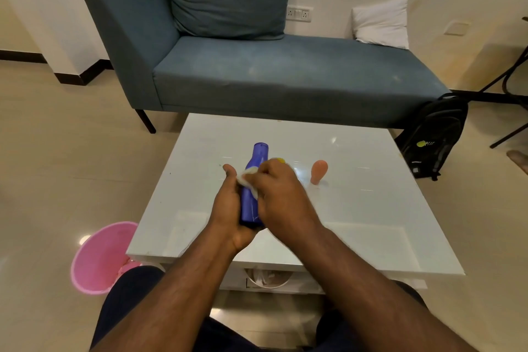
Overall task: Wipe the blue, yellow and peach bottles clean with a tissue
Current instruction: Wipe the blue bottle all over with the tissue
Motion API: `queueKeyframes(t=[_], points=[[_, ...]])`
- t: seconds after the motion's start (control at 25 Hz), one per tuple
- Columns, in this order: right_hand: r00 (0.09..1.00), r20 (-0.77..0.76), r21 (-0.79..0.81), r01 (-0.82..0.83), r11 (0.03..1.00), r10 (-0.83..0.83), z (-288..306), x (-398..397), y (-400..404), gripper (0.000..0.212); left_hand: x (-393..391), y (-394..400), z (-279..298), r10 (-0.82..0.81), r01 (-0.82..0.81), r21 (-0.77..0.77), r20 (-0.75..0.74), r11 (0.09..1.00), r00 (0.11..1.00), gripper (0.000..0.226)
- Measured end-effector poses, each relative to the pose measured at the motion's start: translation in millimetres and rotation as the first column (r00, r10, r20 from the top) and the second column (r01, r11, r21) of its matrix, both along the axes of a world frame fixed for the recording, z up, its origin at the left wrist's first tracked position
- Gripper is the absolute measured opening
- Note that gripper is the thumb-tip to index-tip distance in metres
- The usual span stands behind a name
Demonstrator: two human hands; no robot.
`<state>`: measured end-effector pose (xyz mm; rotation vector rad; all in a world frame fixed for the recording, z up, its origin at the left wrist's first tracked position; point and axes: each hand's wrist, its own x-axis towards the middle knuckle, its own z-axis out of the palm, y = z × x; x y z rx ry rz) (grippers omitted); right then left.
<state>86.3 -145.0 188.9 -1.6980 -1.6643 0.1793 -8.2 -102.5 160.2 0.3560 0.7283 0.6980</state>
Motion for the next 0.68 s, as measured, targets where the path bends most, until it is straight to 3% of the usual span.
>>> queueKeyframes(t=[0.08, 0.12, 0.2, 0.36, 0.52, 0.68], points=[[0.998, 0.005, -0.002, -0.060, 0.998, 0.060, -6.8, -0.9, -4.8, 0.016, -2.3, 2.4, 0.7, 0.000, 0.000, 0.000, 0.006, 1.000, 1.000, 0.070], [0.998, 0.058, 0.005, -0.030, 1.000, 0.030, -7.2, 2.4, -3.6, 0.020, -1.6, 2.4, -0.3, 0.007, -0.007, 0.002, -0.018, 1.000, 1.000, 0.068], [0.997, -0.007, -0.001, 0.077, 0.997, -0.077, -5.8, 8.5, -2.8, 0.024, 0.5, 1.0, -0.3, 0.019, -0.019, 0.010, -0.046, 1.000, 0.999, 0.066], [0.997, 0.036, -0.039, -0.068, 0.997, 0.069, -1.8, 0.2, -9.2, 0.020, -2.0, 5.0, 3.8, 0.021, -0.021, -0.003, -0.010, 1.000, 1.000, 0.071], [0.995, -0.049, -0.011, 0.083, 0.996, -0.084, 1.9, 3.2, -4.4, 0.022, 2.6, 3.0, 3.0, 0.024, -0.024, 0.008, -0.051, 1.000, 0.998, 0.069], [0.986, 0.119, -0.047, -0.109, 0.993, 0.114, -0.3, -2.2, -8.5, 0.024, 0.1, 7.3, 3.9, 0.028, -0.028, -0.027, 0.009, 0.999, 1.000, 0.072]])
